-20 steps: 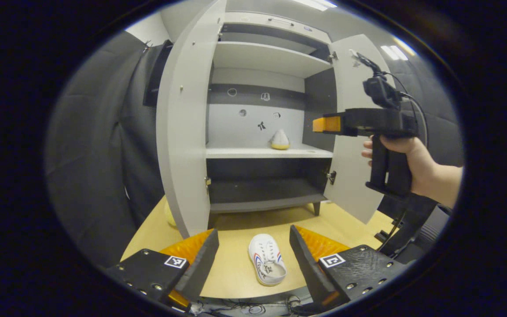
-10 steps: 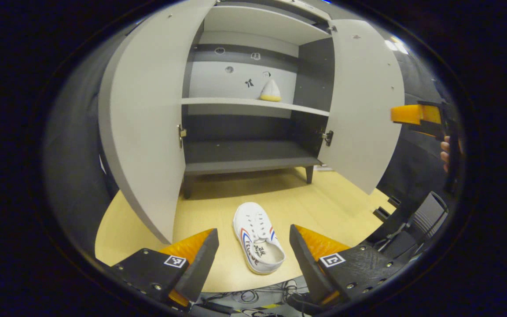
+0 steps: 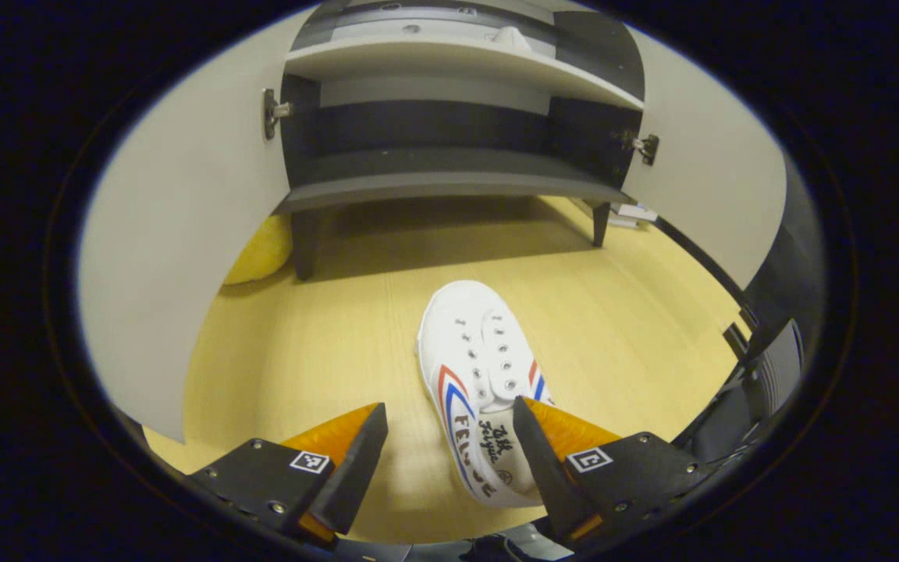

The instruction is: Grab one shoe with the right hand and put it into the shoe cabinet, grab the other shoe with the left hand and put it into the shoe cabinet; then close the right door with the right hand and the left door with the left hand.

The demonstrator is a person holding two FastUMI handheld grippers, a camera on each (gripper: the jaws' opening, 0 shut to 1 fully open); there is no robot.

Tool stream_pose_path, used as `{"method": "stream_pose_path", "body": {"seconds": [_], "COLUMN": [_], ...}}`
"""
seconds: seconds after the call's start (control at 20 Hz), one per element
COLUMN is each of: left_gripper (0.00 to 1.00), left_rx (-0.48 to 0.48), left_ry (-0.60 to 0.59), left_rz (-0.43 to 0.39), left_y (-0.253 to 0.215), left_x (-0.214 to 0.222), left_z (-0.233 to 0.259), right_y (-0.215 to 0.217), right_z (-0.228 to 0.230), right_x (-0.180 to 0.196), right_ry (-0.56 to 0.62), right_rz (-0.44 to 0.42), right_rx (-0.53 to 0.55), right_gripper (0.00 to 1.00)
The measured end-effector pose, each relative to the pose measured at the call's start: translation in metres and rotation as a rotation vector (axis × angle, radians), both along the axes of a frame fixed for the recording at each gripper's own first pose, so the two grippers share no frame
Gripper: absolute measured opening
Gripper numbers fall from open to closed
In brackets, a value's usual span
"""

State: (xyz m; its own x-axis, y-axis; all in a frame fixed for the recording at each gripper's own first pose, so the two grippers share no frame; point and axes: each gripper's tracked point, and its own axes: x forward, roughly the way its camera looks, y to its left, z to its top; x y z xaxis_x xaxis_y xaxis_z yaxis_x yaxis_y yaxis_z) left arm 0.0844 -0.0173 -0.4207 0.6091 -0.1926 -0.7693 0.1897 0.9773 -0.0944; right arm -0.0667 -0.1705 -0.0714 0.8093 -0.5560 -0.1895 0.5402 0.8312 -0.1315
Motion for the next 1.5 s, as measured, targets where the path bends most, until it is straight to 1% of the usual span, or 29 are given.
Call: {"method": "stream_pose_path", "body": {"seconds": [0.15, 0.2, 0.25, 0.3, 0.4, 0.45, 0.6, 0.65, 0.7, 0.75, 0.8, 0.85, 0.9, 1.05, 1.1, 1.15, 1.3, 1.4, 1.45, 1.5], "left_gripper": [0.93, 0.92, 0.81, 0.55, 0.55, 0.51, 0.37, 0.31, 0.22, 0.21, 0.22, 0.22, 0.09, 0.09, 0.02, 0.02, 0.02, 0.02, 0.02, 0.02], "left_rx": [-0.039, -0.099, -0.132, -0.142, -0.155, -0.160, -0.182, -0.172, -0.174, -0.167, -0.143, -0.152, -0.148, -0.138, -0.137, -0.128, -0.084, -0.096, -0.109, -0.122], "left_ry": [0.086, 0.107, 0.123, 0.154, 0.200, 0.226, 0.255, 0.256, 0.257, 0.263, 0.256, 0.253, 0.258, 0.235, 0.224, 0.231, 0.193, 0.145, 0.119, 0.088], "left_rz": [0.010, 0.011, 0.029, 0.043, 0.052, 0.069, 0.145, 0.154, 0.165, 0.159, 0.154, 0.177, 0.189, 0.189, 0.205, 0.201, 0.176, 0.156, 0.154, 0.148], "left_y": [-0.003, -0.011, -0.016, -0.016, -0.015, -0.014, -0.011, -0.008, -0.010, -0.009, -0.006, -0.010, -0.010, -0.004, -0.010, -0.005, 0.000, 0.003, 0.007, 0.010], "left_x": [-0.004, -0.005, -0.004, -0.006, -0.009, -0.010, -0.010, -0.010, -0.008, -0.008, -0.007, -0.004, -0.005, -0.003, 0.004, -0.002, 0.005, 0.013, 0.016, 0.020], "left_z": [-0.015, -0.015, -0.013, -0.011, -0.013, -0.014, -0.013, -0.012, -0.009, -0.014, -0.014, -0.012, -0.015, -0.010, -0.020, -0.009, 0.004, 0.014, 0.023, 0.034], "right_y": [-0.037, -0.049, -0.060, -0.070, -0.090, -0.098, -0.116, -0.120, -0.124, -0.127, -0.130, -0.132, -0.134, -0.137, -0.137, -0.137, -0.140, -0.144, -0.146, -0.148], "right_z": [0.006, 0.007, 0.007, 0.006, 0.005, 0.005, 0.011, 0.013, 0.012, 0.011, 0.009, 0.008, 0.008, 0.009, 0.011, 0.014, 0.020, 0.021, 0.020, 0.019], "right_x": [-0.003, -0.002, 0.001, 0.003, 0.009, 0.013, 0.022, 0.025, 0.029, 0.034, 0.038, 0.045, 0.050, 0.071, 0.078, 0.084, 0.100, 0.108, 0.110, 0.112], "right_ry": [-0.025, -0.032, -0.035, -0.036, -0.042, -0.047, -0.067, -0.071, -0.073, -0.073, -0.070, -0.066, -0.063, -0.064, -0.066, -0.070, -0.080, -0.082, -0.080, -0.077], "right_rz": [-0.062, -0.081, -0.097, -0.110, -0.133, -0.141, -0.150, -0.153, -0.154, -0.153, -0.148, -0.140, -0.130, -0.106, -0.094, -0.084, -0.061, -0.053, -0.053, -0.053], "right_rx": [0.016, 0.022, 0.028, 0.033, 0.042, 0.049, 0.055, 0.052, 0.050, 0.051, 0.053, 0.055, 0.053, 0.046, 0.046, 0.042, 0.032, 0.027, 0.026, 0.027], "right_gripper": [0.95, 0.99, 0.95, 0.95, 0.95, 0.99, 0.99, 0.95, 0.95, 0.99, 0.99, 0.99, 0.99, 0.99, 0.99, 0.99, 0.99, 0.99, 0.95, 0.95]}}
